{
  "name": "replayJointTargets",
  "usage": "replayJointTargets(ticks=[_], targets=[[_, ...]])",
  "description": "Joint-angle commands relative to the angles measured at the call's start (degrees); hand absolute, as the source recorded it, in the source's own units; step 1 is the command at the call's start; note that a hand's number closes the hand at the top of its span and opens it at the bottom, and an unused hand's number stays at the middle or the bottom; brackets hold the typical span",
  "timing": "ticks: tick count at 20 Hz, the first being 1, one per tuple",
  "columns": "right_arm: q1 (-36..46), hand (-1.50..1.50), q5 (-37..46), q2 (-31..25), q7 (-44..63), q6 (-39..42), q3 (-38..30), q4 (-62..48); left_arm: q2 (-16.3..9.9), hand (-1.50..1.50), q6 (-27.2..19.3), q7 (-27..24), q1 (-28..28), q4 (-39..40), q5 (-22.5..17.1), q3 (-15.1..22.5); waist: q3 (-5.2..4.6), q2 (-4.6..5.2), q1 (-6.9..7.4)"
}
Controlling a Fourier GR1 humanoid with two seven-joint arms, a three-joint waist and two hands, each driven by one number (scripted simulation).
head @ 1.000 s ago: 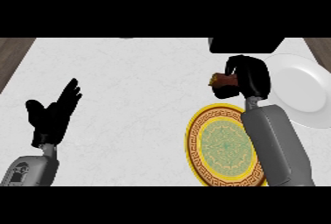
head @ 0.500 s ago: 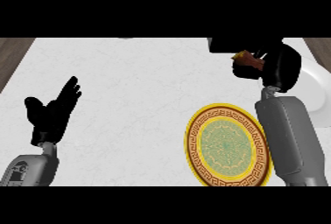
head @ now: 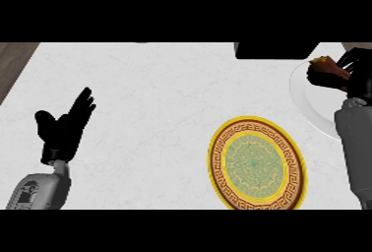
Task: Pick the sweet potato from the plate and place it in the plate
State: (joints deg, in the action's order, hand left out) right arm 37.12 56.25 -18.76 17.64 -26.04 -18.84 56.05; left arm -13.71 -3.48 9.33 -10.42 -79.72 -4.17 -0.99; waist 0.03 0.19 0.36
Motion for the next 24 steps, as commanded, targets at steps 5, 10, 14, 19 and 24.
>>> replayJointTargets(ticks=[5, 10, 14, 19, 24], targets=[[1.13, 1.5, -4.55, -9.14, -10.81, 0.6, -4.84, -18.2, 1.29, 0.0, 1.17, -3.1, 0.84, 1.91, 0.73, 0.12, 0.02, 0.29, 0.67], [2.53, 1.5, -12.93, -9.38, -12.49, 9.54, -9.79, -23.53, -0.03, 0.0, 0.89, 1.42, -1.18, -1.85, 0.52, -0.31, 0.1, 0.24, 0.86], [2.95, -1.5, -13.9, -12.63, -24.88, 10.51, -10.08, -31.81, -2.17, 0.0, 4.33, 0.84, -2.57, 0.93, -2.08, -3.13, 0.13, 0.58, 1.25], [4.06, -1.5, -16.36, -14.57, -33.75, 6.16, -11.72, -28.74, 0.05, 0.0, 2.59, 0.54, 2.54, -3.27, -0.58, -1.31, 0.12, 0.06, 1.25], [6.77, -1.5, -25.66, -10.64, -45.59, 10.68, -15.75, -23.1, 0.25, 0.0, 1.75, -0.75, 0.31, 1.13, 0.34, -2.12, 0.06, -0.16, 0.0]])
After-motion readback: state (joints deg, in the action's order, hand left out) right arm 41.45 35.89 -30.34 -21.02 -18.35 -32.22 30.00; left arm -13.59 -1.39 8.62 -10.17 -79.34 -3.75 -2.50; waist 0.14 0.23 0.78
